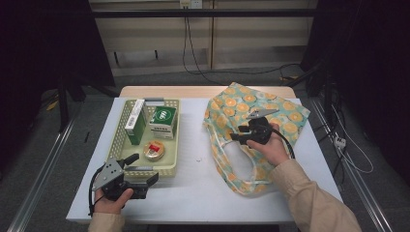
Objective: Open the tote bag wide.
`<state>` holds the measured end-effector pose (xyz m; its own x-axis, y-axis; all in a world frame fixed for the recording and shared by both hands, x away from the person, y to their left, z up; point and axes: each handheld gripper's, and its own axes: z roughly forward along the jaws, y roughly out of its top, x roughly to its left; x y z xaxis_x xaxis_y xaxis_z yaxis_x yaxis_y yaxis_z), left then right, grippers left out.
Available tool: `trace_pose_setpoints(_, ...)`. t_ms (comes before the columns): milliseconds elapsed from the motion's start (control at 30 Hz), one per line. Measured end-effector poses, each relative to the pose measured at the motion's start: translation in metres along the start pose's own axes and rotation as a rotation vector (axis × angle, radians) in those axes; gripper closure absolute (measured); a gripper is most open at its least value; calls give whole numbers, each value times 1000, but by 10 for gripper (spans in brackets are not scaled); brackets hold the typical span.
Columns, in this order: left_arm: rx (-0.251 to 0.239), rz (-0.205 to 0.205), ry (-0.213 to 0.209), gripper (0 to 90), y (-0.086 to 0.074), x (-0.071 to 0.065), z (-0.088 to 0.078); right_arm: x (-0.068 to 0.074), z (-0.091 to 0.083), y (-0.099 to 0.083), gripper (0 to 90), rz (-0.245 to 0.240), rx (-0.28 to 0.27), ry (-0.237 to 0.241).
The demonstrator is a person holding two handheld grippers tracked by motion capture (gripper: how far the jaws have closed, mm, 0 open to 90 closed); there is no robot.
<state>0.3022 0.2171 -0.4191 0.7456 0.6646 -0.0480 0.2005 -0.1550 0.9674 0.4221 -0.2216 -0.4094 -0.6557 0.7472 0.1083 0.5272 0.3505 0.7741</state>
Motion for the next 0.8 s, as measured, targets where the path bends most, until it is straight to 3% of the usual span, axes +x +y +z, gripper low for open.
trace_pose_setpoints(67,-3,-2,-2,34,0,-1,0,9,-6,0,469,-10,-6,21)
trace_pose_setpoints(133,-1,0,0,34,1,-1,0,20,-10,-1,541,-38,9,65)
trace_pose_setpoints(300,1,1,0,34,0,-1,0,47,-8,-9,618,-71,26,141)
trace_pose_setpoints(400,3,-2,1,34,0,-2,1,58,-3,-14,595,-62,26,179)
trace_pose_setpoints(433,4,-2,1,34,0,-2,1,62,-2,-16,549,-61,30,189)
trace_pose_setpoints(500,6,3,-2,34,0,-2,2,70,2,-20,464,-105,64,157)
trace_pose_setpoints(533,7,4,-2,34,0,-2,2,73,5,-22,468,-124,81,140)
trace_pose_setpoints(600,7,1,-2,34,0,-2,1,75,10,-27,522,-137,118,133)
trace_pose_setpoints(633,5,2,0,34,0,-2,1,75,12,-29,590,-143,134,124)
trace_pose_setpoints(700,5,2,0,34,0,-1,1,74,14,-32,809,-135,141,146)
trace_pose_setpoints(767,4,2,0,34,0,-1,1,74,14,-33,898,-131,123,164)
trace_pose_setpoints(800,6,1,-1,34,-1,-1,2,75,14,-33,900,-133,121,180)
